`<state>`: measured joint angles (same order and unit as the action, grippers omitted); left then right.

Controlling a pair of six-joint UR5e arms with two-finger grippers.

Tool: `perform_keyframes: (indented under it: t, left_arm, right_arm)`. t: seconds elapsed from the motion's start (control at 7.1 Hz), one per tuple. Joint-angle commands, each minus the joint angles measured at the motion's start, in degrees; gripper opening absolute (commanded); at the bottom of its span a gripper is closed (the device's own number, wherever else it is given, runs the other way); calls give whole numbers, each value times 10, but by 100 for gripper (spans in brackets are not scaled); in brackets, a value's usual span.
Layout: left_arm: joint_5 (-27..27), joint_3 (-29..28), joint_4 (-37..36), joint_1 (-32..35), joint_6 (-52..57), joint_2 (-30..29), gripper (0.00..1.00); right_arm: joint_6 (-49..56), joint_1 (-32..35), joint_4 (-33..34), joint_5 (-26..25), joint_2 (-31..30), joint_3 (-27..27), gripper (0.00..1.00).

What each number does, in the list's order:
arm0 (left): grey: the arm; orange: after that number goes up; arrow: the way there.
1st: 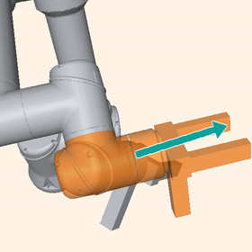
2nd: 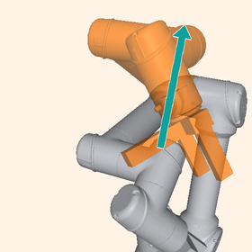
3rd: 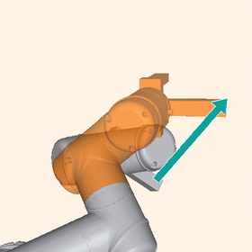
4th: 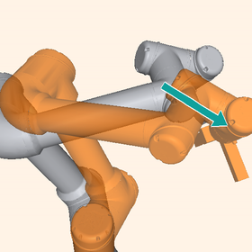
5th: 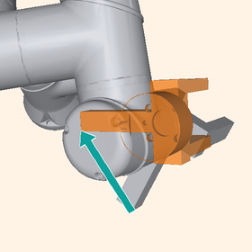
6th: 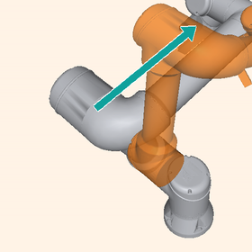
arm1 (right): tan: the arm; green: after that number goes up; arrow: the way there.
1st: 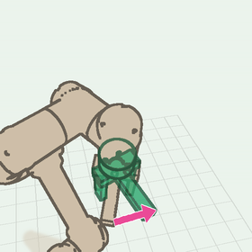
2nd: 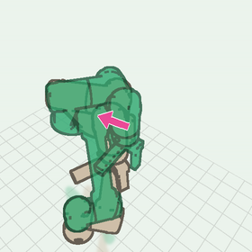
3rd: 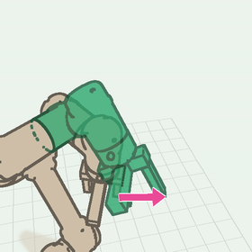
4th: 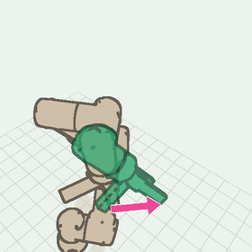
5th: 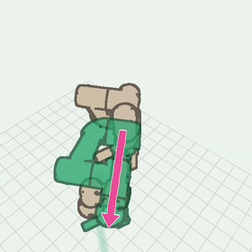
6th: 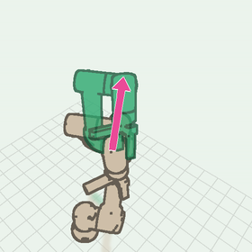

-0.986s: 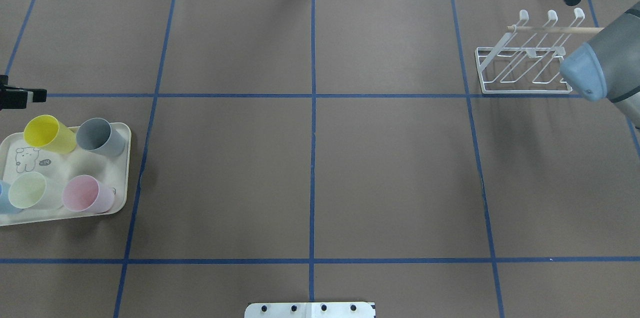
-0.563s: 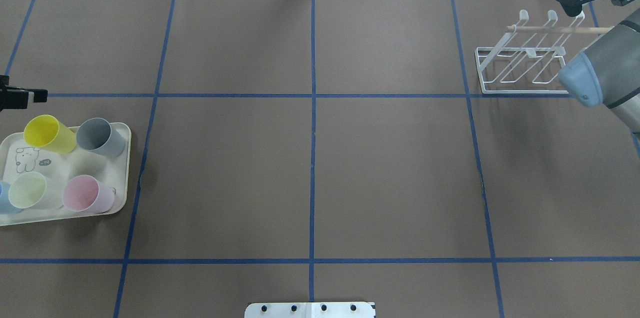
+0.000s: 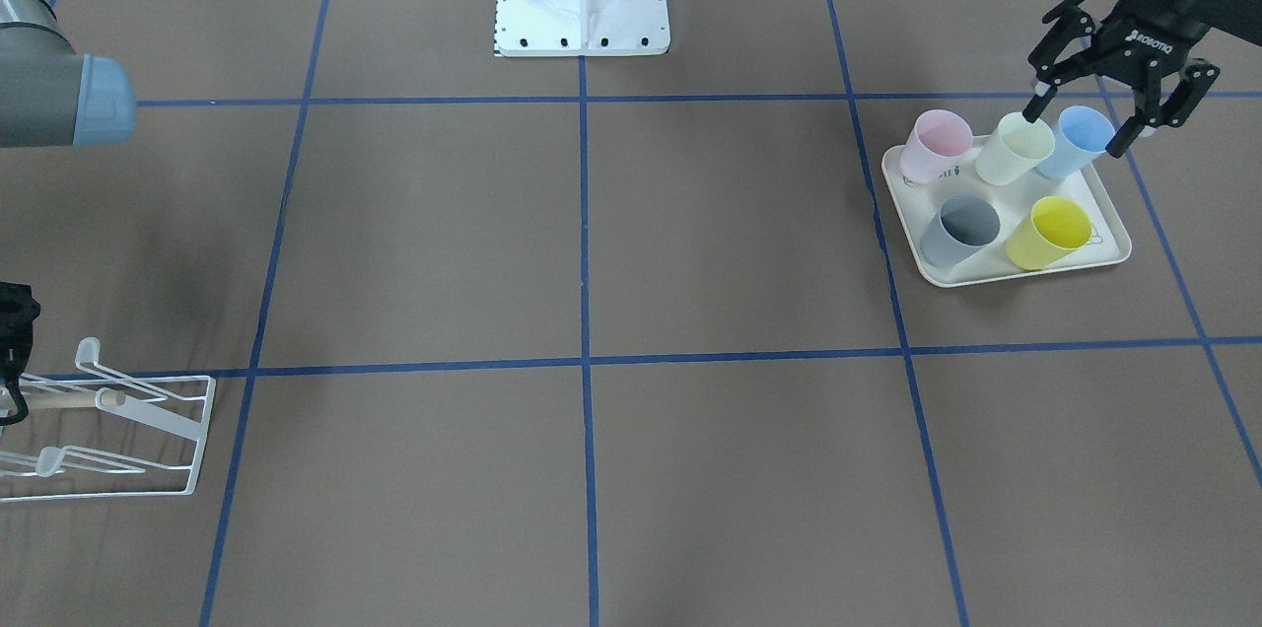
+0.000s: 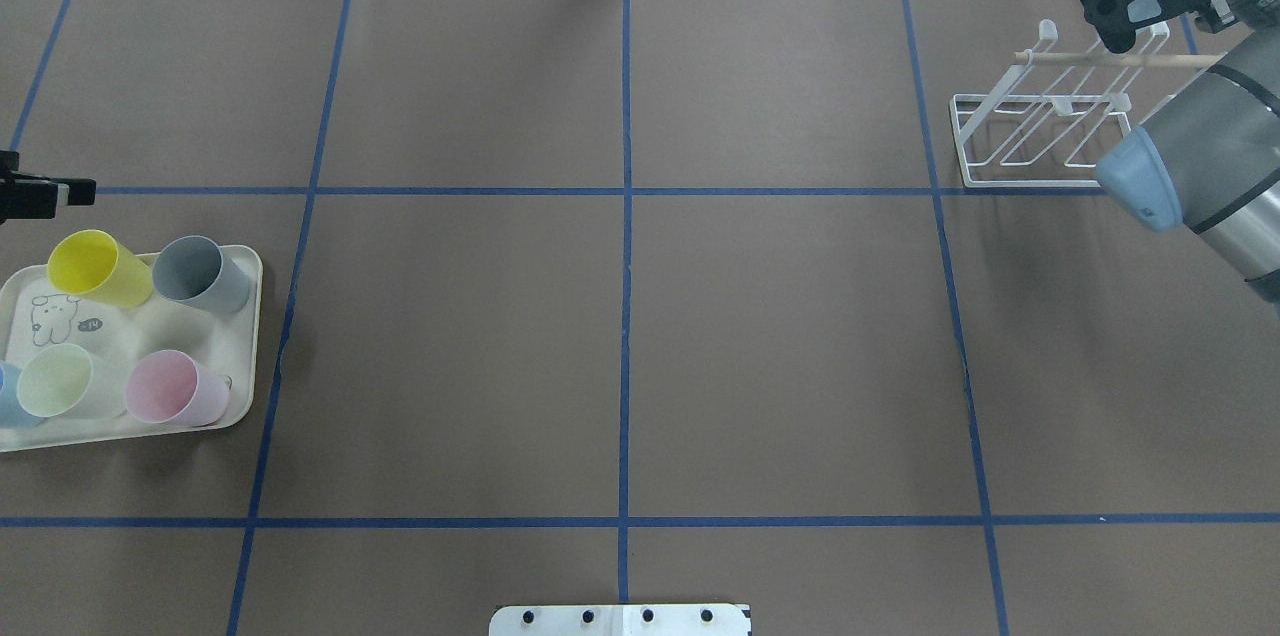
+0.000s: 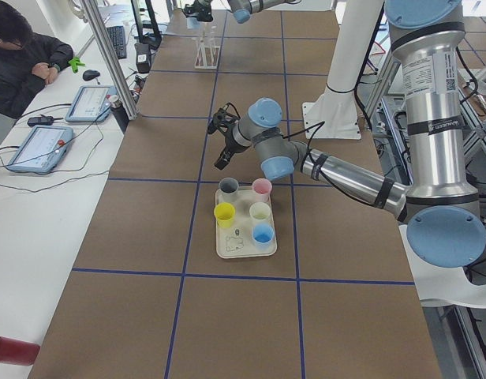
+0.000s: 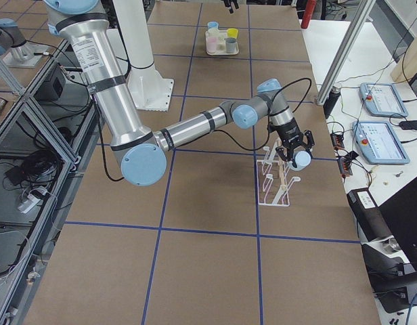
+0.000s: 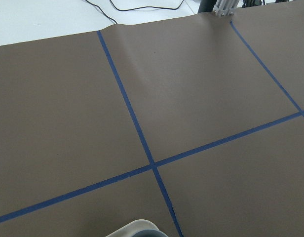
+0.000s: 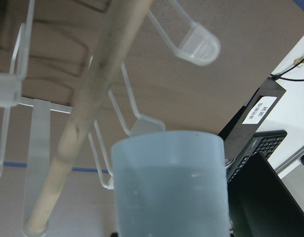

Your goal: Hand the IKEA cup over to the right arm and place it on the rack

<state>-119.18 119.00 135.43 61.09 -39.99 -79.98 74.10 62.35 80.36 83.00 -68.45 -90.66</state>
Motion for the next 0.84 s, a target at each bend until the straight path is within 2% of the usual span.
perform_keyframes:
  t: [0.0, 0.14, 0.56, 0.7]
  left_arm:
    - [0, -1, 0, 0, 0, 0, 100]
    - [0, -1, 0, 1, 0, 0, 100]
    - [0, -2, 0, 0, -1, 1, 100]
    - [0, -1, 0, 0, -1, 0, 100]
  right_arm:
    - [-12, -14, 0, -14, -4, 4, 0]
    - [-20, -25, 0, -23, -3, 8, 0]
    - [-33, -41, 0, -50, -4, 19, 12]
    - [-33, -43, 0, -51, -4, 20, 20]
